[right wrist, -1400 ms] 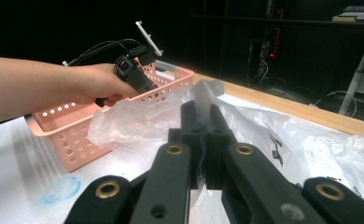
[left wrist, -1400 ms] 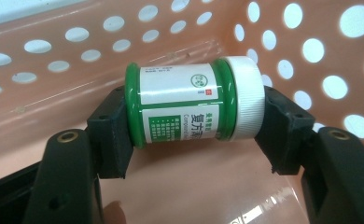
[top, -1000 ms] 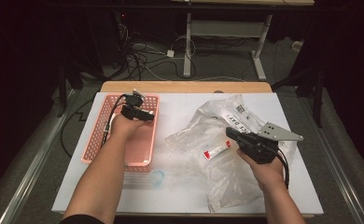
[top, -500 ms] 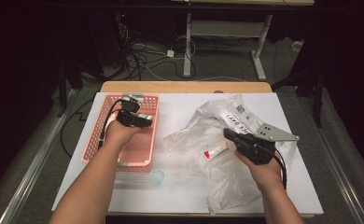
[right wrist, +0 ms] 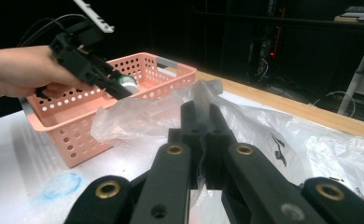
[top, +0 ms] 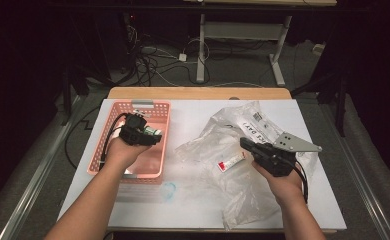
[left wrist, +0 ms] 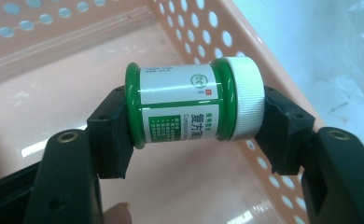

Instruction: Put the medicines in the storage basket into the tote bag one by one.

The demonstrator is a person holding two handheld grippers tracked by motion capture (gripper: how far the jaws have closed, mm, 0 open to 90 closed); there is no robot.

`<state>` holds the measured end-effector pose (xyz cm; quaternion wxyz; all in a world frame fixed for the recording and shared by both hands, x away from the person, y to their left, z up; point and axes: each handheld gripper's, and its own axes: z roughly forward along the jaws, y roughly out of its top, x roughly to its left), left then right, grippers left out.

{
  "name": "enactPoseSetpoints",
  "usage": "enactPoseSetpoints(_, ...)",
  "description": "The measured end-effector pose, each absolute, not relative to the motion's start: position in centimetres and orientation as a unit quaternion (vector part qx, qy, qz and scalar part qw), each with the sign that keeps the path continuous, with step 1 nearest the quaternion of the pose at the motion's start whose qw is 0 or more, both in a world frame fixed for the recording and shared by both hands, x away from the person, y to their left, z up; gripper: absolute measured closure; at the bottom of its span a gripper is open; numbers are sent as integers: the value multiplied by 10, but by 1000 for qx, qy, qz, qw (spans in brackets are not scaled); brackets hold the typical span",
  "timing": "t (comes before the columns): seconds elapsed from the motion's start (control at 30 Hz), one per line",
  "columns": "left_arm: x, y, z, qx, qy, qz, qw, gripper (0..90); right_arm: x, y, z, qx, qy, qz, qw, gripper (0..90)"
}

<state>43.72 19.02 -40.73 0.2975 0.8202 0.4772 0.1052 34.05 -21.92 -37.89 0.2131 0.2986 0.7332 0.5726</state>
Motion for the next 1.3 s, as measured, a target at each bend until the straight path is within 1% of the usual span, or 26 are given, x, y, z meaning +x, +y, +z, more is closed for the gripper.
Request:
enactPoseSetpoints(0.07,430,193,-405,817,475,104,309,352,340,-220,-379,299,732,573,214,900)
enactPoseSetpoints(0.3,403,198,-397,820,461,128,316,352,340,-219,-379,300,733,572,214,900)
enactPoseSetpoints(0.63,371,202,-399,821,439,148,333,351,340,-219,-379,300,734,570,214,900)
enactPoseSetpoints(0.73,364,203,-402,818,436,148,343,352,340,-219,-379,298,735,570,215,900)
enactPoseSetpoints(0.8,359,204,-405,810,436,143,364,352,340,-219,-379,297,735,570,215,900)
enactPoseSetpoints(1.13,345,203,-412,805,422,153,387,352,340,-220,-379,299,734,570,216,900)
enactPoseSetpoints(1.3,337,199,-409,806,412,153,396,352,339,-222,-378,300,732,572,217,900)
